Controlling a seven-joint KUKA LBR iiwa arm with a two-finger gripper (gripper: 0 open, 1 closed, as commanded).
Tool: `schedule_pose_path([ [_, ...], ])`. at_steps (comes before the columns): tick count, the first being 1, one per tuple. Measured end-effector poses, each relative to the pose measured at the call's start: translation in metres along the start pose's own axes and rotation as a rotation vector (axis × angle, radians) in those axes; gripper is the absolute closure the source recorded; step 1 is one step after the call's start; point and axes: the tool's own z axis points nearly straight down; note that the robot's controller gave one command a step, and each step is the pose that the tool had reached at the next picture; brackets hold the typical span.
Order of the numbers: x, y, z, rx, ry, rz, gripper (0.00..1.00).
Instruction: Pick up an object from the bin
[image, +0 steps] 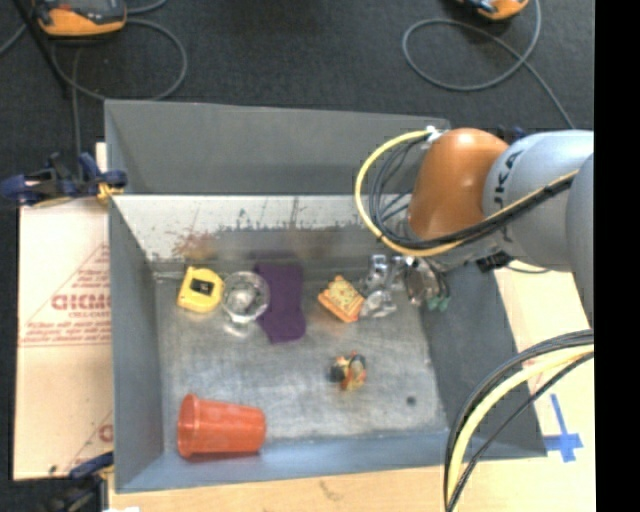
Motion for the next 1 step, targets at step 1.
schedule_pose_path([
  [1,-0.0009,-0.0002,-0.0052,0.000,-0.003,0.000,1.00],
])
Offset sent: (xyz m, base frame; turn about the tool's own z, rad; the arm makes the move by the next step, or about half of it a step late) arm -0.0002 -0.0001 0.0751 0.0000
